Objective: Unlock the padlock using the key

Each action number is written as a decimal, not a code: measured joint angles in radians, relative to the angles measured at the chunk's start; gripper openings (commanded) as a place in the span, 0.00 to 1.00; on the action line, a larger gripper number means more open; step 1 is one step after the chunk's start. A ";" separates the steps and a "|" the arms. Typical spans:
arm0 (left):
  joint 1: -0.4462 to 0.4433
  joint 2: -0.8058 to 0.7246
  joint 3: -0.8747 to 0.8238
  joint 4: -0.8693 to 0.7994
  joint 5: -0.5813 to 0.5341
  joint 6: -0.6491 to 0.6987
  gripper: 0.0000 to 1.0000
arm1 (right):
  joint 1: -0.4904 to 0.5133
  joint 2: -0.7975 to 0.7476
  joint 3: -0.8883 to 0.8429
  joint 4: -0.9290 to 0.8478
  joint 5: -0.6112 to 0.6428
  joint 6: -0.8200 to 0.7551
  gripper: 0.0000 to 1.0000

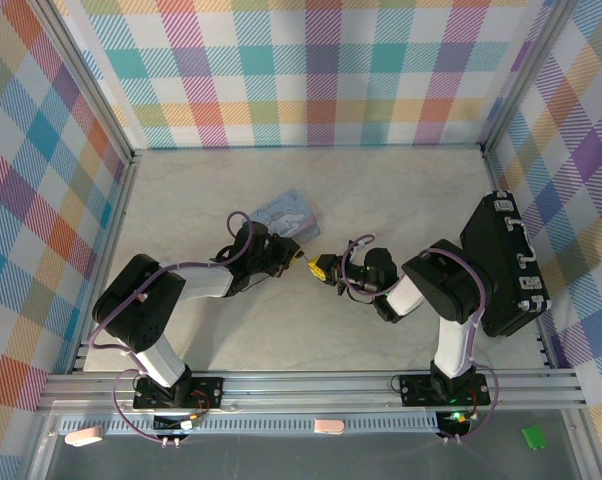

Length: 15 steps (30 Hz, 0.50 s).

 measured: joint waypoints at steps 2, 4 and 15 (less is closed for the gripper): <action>0.000 0.000 0.000 0.000 0.000 0.000 0.01 | 0.000 0.000 -0.002 0.000 0.002 -0.003 0.00; 0.000 0.000 0.000 0.000 0.001 0.000 0.01 | 0.000 0.000 -0.005 0.000 0.004 -0.003 0.00; 0.003 0.000 0.000 0.000 0.006 0.000 0.01 | 0.000 0.000 -0.005 0.000 0.000 -0.003 0.00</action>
